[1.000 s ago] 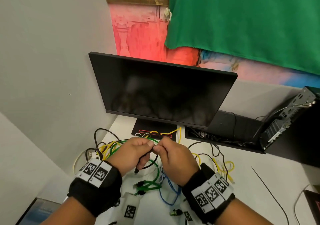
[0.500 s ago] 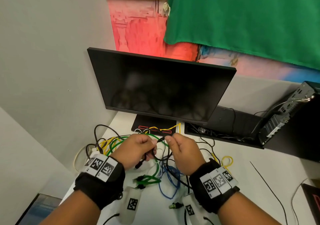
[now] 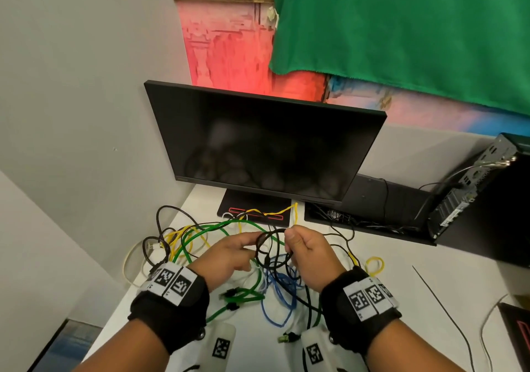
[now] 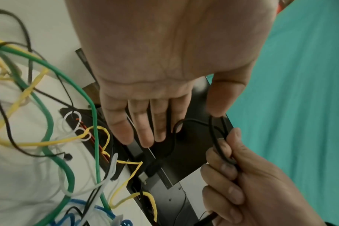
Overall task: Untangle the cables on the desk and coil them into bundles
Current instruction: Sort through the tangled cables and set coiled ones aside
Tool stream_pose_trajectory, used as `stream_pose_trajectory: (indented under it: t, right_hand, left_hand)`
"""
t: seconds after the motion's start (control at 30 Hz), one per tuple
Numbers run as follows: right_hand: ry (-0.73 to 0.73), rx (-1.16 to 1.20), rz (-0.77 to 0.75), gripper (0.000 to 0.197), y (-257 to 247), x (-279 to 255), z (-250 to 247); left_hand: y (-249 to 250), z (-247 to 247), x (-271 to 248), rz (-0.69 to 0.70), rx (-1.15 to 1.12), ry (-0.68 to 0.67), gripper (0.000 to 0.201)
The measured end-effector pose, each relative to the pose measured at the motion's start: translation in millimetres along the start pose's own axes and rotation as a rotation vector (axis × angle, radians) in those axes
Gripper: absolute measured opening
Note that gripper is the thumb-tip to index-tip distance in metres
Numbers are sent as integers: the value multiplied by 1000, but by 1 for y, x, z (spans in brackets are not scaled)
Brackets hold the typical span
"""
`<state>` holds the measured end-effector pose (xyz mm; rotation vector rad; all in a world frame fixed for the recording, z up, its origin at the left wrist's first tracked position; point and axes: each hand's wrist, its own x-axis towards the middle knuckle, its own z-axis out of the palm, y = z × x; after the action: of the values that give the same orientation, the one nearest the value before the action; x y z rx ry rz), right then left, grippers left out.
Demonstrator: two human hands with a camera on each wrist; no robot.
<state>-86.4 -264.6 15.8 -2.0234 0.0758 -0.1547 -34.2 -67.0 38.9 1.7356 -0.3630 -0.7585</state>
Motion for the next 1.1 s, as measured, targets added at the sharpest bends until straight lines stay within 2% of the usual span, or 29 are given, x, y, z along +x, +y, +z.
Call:
stream_pose_trajectory:
  t: [0.03, 0.1, 0.13, 0.2, 0.3, 0.4, 0.5, 0.57, 0.63, 0.7, 0.77, 0.87, 0.93, 1.03, 1.1]
  right_hand:
    - [-7, 5, 1, 40, 0, -1, -2]
    - [5, -70, -28, 39, 1, -2, -5]
    - [10, -137, -47, 39, 1, -2, -7]
    - [-9, -284, -78, 37, 3, -4, -10]
    - [-40, -415, -122, 34, 6, -9, -10]
    - [-18, -395, -168, 33, 6, -13, -4]
    - [-24, -295, -156, 34, 4, -15, 0]
    - [-50, -227, -116, 35, 3, -16, 0]
    - [-58, -153, -71, 36, 6, -19, -3]
    - [-72, -87, -28, 37, 8, -20, -6]
    - [-97, -34, 2, 38, 7, -21, -7]
    - [-145, 10, 16, 40, 4, -22, -7]
    - [-177, 74, 28, 40, 2, -23, -7]
    - [-190, 128, 35, 40, 1, -22, -8]
    - [-174, 144, 43, 40, 2, -20, -9]
  left_hand:
    - [0, 1, 1, -5, 8, 10, 54]
    - [-1, 2, 2, -13, 81, 67, 25]
    - [-3, 2, 3, -14, 93, 84, 17]
    - [-8, 1, 4, -16, 12, 111, 17]
    - [-12, -2, 2, 4, -275, 100, 5]
    - [-9, 6, 2, 54, -608, 70, 13]
    - [-8, 24, 3, 114, -697, 187, 14]
    - [-9, 31, 5, 188, -545, 325, 13]
    - [-13, 31, 6, 310, -203, 436, 22]
    - [-19, 28, 4, 422, 95, 473, 22]
    - [-28, 27, 2, 471, 286, 488, 25]
    - [-37, 26, 0, 467, 390, 517, 34]
    - [-35, 25, -1, 375, 262, 457, 29]
    - [-27, 22, -5, 240, -16, 151, 31]
    - [-19, 21, -8, 149, -187, 58, 24]
